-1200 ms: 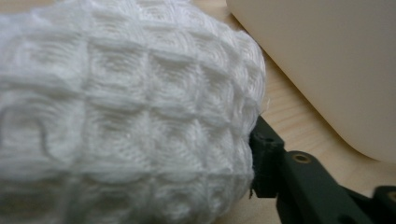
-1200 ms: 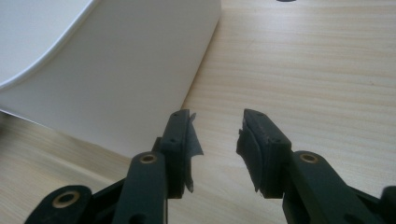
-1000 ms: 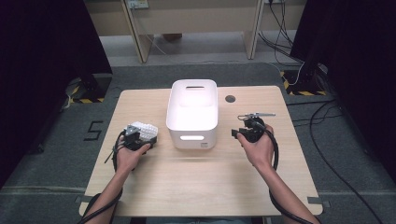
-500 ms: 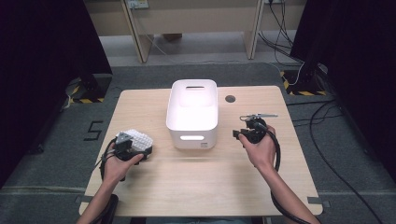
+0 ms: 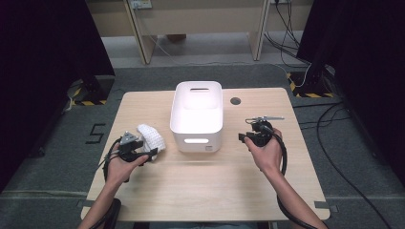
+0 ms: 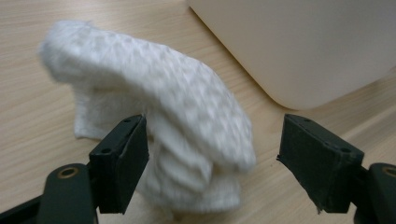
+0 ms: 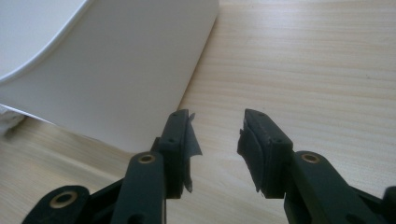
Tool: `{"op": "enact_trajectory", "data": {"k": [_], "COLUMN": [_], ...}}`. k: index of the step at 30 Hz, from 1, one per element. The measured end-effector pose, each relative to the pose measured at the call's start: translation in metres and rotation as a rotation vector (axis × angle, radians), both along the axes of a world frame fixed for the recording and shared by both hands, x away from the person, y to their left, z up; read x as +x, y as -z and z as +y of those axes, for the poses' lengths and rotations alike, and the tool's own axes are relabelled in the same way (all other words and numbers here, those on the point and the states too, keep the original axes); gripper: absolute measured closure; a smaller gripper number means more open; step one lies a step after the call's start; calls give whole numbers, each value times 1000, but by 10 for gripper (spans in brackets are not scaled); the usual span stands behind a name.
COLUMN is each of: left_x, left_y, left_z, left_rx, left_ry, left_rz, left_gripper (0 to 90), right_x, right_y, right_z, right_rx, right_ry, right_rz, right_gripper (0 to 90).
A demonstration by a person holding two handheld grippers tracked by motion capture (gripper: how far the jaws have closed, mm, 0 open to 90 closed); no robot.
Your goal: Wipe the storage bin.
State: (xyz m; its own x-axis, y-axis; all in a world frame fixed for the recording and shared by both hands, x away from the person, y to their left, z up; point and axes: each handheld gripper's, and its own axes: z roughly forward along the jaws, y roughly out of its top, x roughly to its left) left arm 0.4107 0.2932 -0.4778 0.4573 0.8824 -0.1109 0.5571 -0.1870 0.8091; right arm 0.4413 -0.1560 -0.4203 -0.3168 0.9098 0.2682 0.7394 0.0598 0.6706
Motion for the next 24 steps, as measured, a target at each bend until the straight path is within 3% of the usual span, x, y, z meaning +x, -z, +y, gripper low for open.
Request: {"op": "enact_trajectory", "data": {"k": [15, 20, 24], "left_x": [-32, -49, -61], "left_y": [-4, -7, 0], "left_z": [38, 59, 77], "left_rx": [-50, -55, -76], "left_ry": [-98, -151, -205], "left_rz": [-71, -101, -106], "left_gripper": [242, 240, 240], "right_x": [-8, -21, -37], "right_y": [-3, -4, -6], "right_z": [-9, -22, -40], "right_rx": [5, 14, 25], "right_ry": [16, 32, 60], "right_rz": [-15, -22, -41], "right_gripper": [617, 612, 604]}}
